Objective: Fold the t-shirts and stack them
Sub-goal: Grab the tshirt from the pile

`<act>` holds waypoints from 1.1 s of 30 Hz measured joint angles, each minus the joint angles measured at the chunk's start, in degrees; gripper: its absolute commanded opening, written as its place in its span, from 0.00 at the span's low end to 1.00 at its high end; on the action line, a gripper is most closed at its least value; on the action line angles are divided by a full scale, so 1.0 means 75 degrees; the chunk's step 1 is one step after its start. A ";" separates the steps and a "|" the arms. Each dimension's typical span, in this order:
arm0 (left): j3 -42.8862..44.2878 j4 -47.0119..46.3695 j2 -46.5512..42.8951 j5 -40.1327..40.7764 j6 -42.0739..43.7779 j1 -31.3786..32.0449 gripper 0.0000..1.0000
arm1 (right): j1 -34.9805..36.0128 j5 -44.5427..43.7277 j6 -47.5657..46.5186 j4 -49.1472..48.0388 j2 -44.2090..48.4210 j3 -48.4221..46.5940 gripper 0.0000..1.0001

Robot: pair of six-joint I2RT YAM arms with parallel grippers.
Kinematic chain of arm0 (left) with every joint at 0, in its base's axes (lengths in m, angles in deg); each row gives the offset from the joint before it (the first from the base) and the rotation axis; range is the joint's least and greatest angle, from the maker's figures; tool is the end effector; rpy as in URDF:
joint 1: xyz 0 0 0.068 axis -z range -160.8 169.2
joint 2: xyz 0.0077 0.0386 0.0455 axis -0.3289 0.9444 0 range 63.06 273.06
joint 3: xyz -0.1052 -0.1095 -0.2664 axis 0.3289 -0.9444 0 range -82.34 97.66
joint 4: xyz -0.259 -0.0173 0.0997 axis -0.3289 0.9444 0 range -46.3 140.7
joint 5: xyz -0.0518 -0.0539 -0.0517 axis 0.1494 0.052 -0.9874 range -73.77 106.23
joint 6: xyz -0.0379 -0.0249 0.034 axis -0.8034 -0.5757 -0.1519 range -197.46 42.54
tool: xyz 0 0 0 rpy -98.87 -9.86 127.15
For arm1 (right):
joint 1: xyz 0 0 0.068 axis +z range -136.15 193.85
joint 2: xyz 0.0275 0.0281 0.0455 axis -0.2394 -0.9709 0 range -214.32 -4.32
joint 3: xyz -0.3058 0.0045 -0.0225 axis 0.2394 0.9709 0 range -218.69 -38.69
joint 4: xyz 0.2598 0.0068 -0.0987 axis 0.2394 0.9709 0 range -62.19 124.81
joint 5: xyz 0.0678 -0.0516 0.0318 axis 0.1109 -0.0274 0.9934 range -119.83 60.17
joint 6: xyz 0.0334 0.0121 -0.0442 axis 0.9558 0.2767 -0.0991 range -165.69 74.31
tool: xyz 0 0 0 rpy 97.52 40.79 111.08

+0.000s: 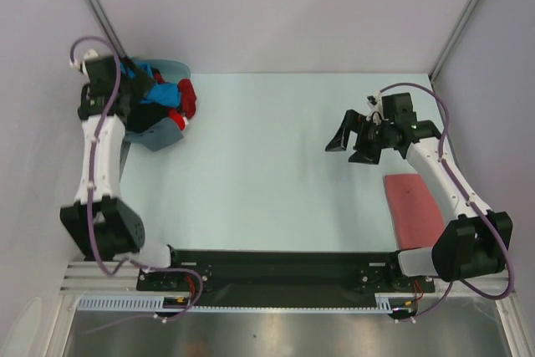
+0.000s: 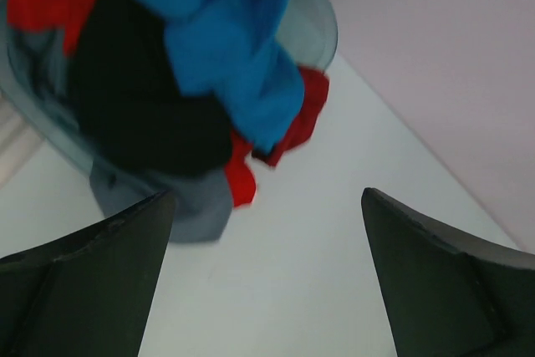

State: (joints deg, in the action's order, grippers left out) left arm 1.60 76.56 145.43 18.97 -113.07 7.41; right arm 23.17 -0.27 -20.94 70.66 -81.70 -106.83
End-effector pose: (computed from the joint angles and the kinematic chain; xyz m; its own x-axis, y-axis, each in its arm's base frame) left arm 0.3306 0.0711 0.4179 -0.2712 -0.6508 -0.7092 -0.4945 0.7263 -0.4774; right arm 0.2832 0.0663 0.3366 -0.8913 0.2227 -0.3950 -0.0737 0.7883 0.6108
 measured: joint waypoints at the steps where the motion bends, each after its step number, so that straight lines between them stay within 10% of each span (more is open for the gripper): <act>1: 0.0743 -0.0032 0.0609 0.0198 0.0157 -0.0032 1.00 | 0.0020 -0.0044 -0.0087 0.0044 0.0012 -0.0003 1.00; 9: 0.6245 -0.0029 0.5263 0.1072 0.1070 -0.0102 0.97 | -0.0047 -0.0306 -0.0673 0.0405 0.0035 -0.0058 1.00; 18: 0.6808 0.0087 0.6796 0.1562 0.1355 -0.0067 0.96 | -0.1309 -0.0073 -0.0653 0.0335 -0.0023 -0.0058 1.00; 25: 0.6983 -0.0353 0.7428 0.1547 0.1075 -0.0023 0.48 | -0.1545 0.0026 -0.0568 0.0312 -0.0495 -0.0117 1.00; 28: 0.6985 -0.0513 0.7597 0.1466 0.0979 -0.0015 0.00 | -0.1545 0.0041 -0.0562 0.0306 -0.0536 -0.0125 1.00; 33: 0.7038 -0.0597 0.7493 0.1271 0.0950 0.0032 0.00 | -0.1559 0.0047 -0.0527 0.0300 -0.0536 -0.0134 1.00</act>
State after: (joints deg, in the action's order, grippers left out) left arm 54.38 72.08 201.62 28.50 -105.95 7.65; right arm 11.48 0.08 -24.90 72.91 -85.72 -107.83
